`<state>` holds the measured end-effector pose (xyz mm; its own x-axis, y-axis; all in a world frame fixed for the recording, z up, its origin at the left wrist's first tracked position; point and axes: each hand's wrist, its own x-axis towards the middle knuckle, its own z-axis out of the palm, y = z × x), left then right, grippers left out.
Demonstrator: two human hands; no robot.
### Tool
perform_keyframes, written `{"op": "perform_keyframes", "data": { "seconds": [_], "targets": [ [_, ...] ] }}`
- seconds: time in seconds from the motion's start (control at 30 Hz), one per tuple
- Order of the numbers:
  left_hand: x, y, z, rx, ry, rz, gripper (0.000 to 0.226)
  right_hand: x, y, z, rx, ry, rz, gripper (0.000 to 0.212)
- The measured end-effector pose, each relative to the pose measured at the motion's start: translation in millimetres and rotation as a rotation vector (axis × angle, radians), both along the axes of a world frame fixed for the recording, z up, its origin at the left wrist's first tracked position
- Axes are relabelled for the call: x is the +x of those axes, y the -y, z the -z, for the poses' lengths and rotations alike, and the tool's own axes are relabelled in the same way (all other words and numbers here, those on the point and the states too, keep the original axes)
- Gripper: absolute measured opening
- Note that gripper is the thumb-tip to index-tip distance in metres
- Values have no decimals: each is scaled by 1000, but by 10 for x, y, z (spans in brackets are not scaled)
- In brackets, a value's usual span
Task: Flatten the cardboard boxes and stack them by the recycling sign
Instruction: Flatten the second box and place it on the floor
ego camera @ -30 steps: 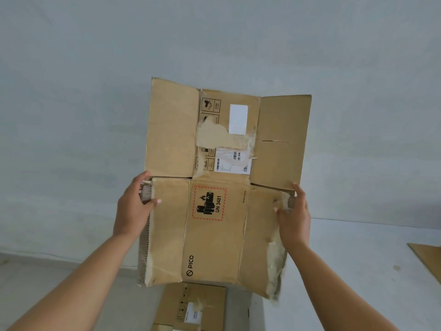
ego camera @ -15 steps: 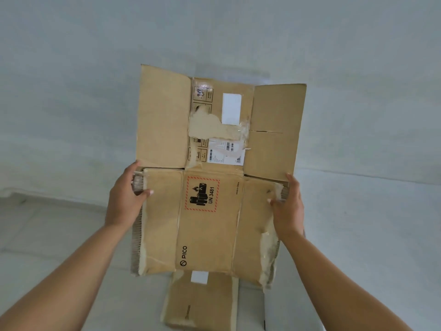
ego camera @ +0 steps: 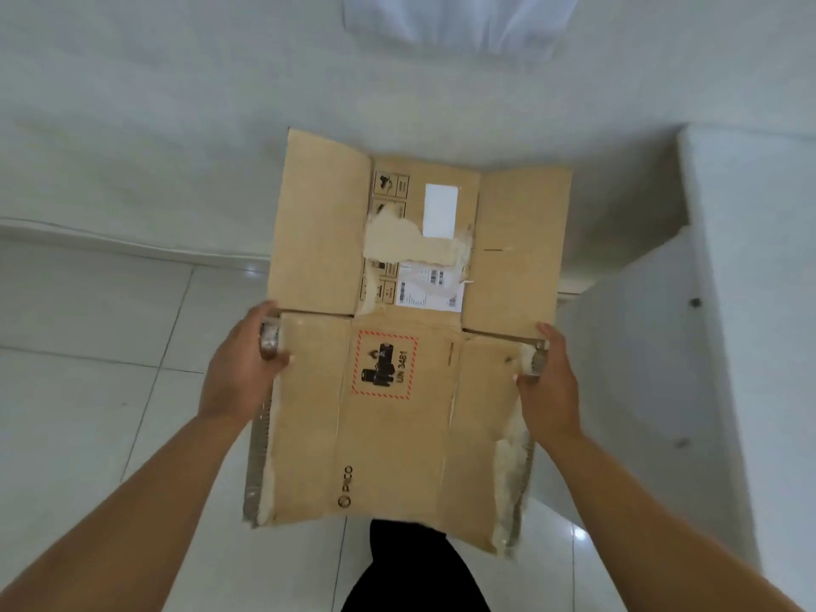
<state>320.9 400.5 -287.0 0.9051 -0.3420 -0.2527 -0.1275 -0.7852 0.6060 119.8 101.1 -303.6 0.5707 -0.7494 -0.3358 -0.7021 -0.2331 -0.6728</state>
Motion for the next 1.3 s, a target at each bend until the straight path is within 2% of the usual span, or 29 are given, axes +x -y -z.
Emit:
{"op": "perform_keyframes", "data": {
  "seconds": [0.13,0.4,0.63,0.97,1.13,1.3],
  "targets": [
    [85,22,965,81,-113,35,71,-41,9,951,32,-54,-10,72],
    [95,6,2838,207,-166,38,67,8,-143,2834,95,-88,3,72],
    [23,23,3929,246,-173,33,69,31,-80,4026,144,-120,-42,74],
    [296,111,4674,355,-146,117,69,227,-76,4784,136,-159,-70,75],
    [480,184,4864,391,-164,99,69,313,49,4946,122,-175,-57,73],
    [568,118,5015,345,-203,15,69,346,91,5095,103,-234,-97,70]
  ]
}}
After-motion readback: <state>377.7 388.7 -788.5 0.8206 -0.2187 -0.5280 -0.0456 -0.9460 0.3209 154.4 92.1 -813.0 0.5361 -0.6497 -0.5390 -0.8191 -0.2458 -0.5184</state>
